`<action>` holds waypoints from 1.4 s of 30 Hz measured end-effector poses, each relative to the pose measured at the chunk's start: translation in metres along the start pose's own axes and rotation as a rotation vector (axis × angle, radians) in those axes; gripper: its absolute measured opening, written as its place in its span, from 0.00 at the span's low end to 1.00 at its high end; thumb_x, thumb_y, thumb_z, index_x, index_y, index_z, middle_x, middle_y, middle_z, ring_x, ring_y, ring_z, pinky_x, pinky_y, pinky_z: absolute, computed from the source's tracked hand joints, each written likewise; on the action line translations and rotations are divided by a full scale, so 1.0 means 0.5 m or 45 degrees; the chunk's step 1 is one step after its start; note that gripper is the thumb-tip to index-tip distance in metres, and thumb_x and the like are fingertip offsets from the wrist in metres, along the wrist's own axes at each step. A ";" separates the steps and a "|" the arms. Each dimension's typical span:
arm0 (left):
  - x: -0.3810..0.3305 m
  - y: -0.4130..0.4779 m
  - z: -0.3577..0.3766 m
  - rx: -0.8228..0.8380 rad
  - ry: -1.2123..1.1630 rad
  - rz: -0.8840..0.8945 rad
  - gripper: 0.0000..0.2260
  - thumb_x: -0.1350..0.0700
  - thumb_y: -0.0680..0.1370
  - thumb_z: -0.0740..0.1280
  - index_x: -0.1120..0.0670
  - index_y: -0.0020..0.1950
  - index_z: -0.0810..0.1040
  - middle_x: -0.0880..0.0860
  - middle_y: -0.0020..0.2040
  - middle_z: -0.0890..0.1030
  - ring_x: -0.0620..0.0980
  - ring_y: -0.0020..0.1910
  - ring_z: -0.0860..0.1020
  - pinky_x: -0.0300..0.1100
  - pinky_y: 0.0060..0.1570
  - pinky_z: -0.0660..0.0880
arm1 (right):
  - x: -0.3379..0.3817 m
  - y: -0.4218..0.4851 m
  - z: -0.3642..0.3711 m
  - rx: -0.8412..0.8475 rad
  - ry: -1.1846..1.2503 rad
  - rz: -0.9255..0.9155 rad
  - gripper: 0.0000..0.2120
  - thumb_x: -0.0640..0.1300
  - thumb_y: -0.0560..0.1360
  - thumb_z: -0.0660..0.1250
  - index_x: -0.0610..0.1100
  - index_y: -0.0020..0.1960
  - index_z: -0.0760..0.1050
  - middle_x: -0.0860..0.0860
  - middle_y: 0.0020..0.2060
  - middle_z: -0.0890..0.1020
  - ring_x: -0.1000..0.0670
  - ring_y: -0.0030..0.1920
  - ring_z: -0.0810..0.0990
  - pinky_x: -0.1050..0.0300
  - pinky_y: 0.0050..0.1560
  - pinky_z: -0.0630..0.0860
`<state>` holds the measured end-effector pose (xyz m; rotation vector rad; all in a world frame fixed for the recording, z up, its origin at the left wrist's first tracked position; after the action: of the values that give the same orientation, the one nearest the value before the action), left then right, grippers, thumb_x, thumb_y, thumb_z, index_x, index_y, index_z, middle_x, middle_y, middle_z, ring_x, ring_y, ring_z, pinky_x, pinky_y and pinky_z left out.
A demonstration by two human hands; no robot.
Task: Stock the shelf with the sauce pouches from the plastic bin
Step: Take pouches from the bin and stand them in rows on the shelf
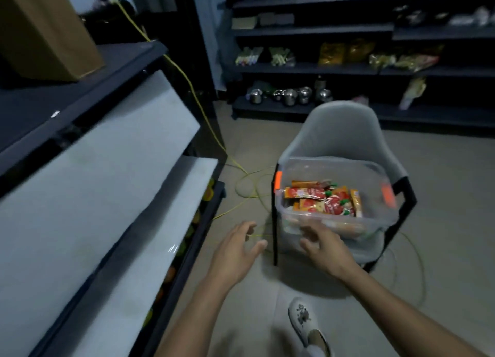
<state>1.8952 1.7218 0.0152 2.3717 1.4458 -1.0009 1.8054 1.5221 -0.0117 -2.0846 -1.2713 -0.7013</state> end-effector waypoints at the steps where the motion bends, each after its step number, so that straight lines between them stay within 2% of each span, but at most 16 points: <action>1: -0.013 0.040 0.019 0.029 -0.023 0.005 0.20 0.47 0.77 0.68 0.50 0.68 0.73 0.46 0.59 0.77 0.45 0.58 0.76 0.43 0.60 0.73 | -0.028 0.023 -0.015 -0.029 0.032 0.040 0.16 0.46 0.75 0.66 0.49 0.63 0.73 0.51 0.59 0.80 0.50 0.58 0.78 0.50 0.59 0.75; 6: -0.078 0.259 0.117 0.170 -0.166 -0.029 0.18 0.49 0.76 0.69 0.50 0.65 0.74 0.48 0.57 0.80 0.45 0.53 0.78 0.43 0.57 0.75 | -0.157 0.158 -0.084 -0.116 0.145 0.257 0.14 0.43 0.75 0.68 0.45 0.60 0.77 0.50 0.53 0.81 0.51 0.52 0.79 0.53 0.56 0.76; 11: -0.100 0.468 0.234 0.325 -0.205 -0.068 0.17 0.50 0.77 0.70 0.53 0.63 0.76 0.48 0.54 0.79 0.47 0.53 0.78 0.42 0.57 0.75 | -0.300 0.319 -0.115 -0.085 0.206 0.463 0.11 0.42 0.74 0.69 0.45 0.57 0.77 0.47 0.52 0.82 0.46 0.53 0.80 0.46 0.57 0.77; 15: -0.085 0.619 0.341 0.432 -0.159 -0.119 0.17 0.52 0.78 0.68 0.53 0.66 0.75 0.51 0.61 0.79 0.48 0.59 0.77 0.45 0.63 0.74 | -0.395 0.435 -0.115 -0.028 0.234 0.613 0.13 0.40 0.76 0.67 0.40 0.60 0.75 0.43 0.56 0.80 0.43 0.57 0.79 0.48 0.59 0.76; 18: -0.071 0.705 0.418 0.508 -0.027 -0.104 0.14 0.51 0.82 0.61 0.51 0.66 0.75 0.48 0.62 0.78 0.49 0.61 0.77 0.42 0.59 0.73 | -0.450 0.498 -0.101 0.016 0.247 0.718 0.19 0.40 0.76 0.67 0.39 0.66 0.70 0.42 0.61 0.78 0.42 0.60 0.77 0.48 0.60 0.75; 20: -0.055 0.756 0.468 0.532 0.059 -0.067 0.14 0.49 0.82 0.57 0.48 0.64 0.75 0.48 0.62 0.79 0.49 0.60 0.77 0.46 0.60 0.74 | -0.485 0.529 -0.085 0.031 0.272 0.785 0.23 0.40 0.76 0.67 0.40 0.69 0.67 0.42 0.62 0.77 0.42 0.60 0.77 0.50 0.60 0.74; 22: -0.035 0.797 0.514 0.544 0.160 -0.056 0.14 0.49 0.81 0.57 0.46 0.66 0.74 0.50 0.65 0.78 0.51 0.63 0.76 0.51 0.64 0.73 | -0.516 0.554 -0.066 0.060 0.302 0.830 0.26 0.40 0.76 0.68 0.41 0.71 0.64 0.42 0.63 0.76 0.43 0.60 0.77 0.52 0.58 0.74; 25: -0.023 0.836 0.556 0.527 0.390 -0.023 0.18 0.52 0.82 0.61 0.48 0.72 0.71 0.52 0.70 0.74 0.53 0.68 0.72 0.50 0.69 0.68 | -0.548 0.582 -0.043 0.114 0.387 0.919 0.31 0.41 0.74 0.70 0.44 0.73 0.62 0.44 0.66 0.74 0.43 0.63 0.75 0.54 0.56 0.73; 28: -0.021 0.856 0.579 0.541 0.646 0.099 0.23 0.51 0.80 0.64 0.47 0.75 0.65 0.51 0.73 0.70 0.53 0.72 0.67 0.50 0.71 0.62 | -0.561 0.599 -0.036 0.111 0.508 0.968 0.32 0.40 0.72 0.72 0.45 0.73 0.63 0.43 0.66 0.74 0.42 0.63 0.74 0.51 0.57 0.73; 30: -0.018 0.867 0.589 0.601 0.775 0.149 0.26 0.50 0.79 0.65 0.47 0.76 0.62 0.51 0.74 0.68 0.53 0.72 0.65 0.50 0.71 0.60 | -0.567 0.605 -0.035 0.108 0.550 0.970 0.29 0.39 0.71 0.73 0.46 0.70 0.67 0.43 0.64 0.75 0.41 0.62 0.75 0.50 0.57 0.75; 32: -0.021 0.873 0.596 0.631 0.849 0.176 0.28 0.49 0.78 0.66 0.47 0.76 0.61 0.51 0.74 0.67 0.54 0.72 0.63 0.51 0.71 0.59 | -0.571 0.606 -0.034 0.111 0.592 0.955 0.22 0.39 0.71 0.73 0.45 0.64 0.73 0.43 0.60 0.77 0.42 0.59 0.77 0.48 0.56 0.77; 36: -0.034 0.879 0.601 0.669 0.973 0.215 0.30 0.49 0.75 0.70 0.49 0.74 0.64 0.53 0.71 0.68 0.56 0.71 0.63 0.51 0.69 0.60 | -0.563 0.608 -0.036 0.110 0.638 0.874 0.09 0.39 0.72 0.73 0.40 0.50 0.77 0.42 0.51 0.81 0.43 0.53 0.80 0.45 0.55 0.79; 40: -0.053 0.878 0.583 0.623 1.034 0.242 0.25 0.49 0.73 0.71 0.51 0.69 0.71 0.53 0.67 0.73 0.55 0.68 0.66 0.50 0.67 0.62 | -0.544 0.604 -0.049 0.137 0.659 0.800 0.07 0.40 0.71 0.73 0.37 0.46 0.80 0.43 0.47 0.83 0.44 0.51 0.81 0.52 0.49 0.79; 42: -0.064 0.868 0.560 0.595 1.012 0.253 0.23 0.48 0.73 0.72 0.50 0.66 0.75 0.52 0.65 0.76 0.55 0.67 0.67 0.50 0.66 0.64 | -0.523 0.598 -0.061 0.119 0.687 0.726 0.07 0.40 0.71 0.73 0.37 0.46 0.80 0.41 0.46 0.84 0.44 0.49 0.83 0.52 0.48 0.80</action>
<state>2.1262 1.3444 -0.2529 3.4259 1.1983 -0.3587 1.9664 1.2354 -0.2363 -1.8633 -0.3800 -0.8324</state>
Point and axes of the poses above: each hand's wrist, its own y-axis towards the middle knuckle, its own z-axis out of the palm, x = y × z, the point moved 1 cm from there along y, towards the middle knuckle
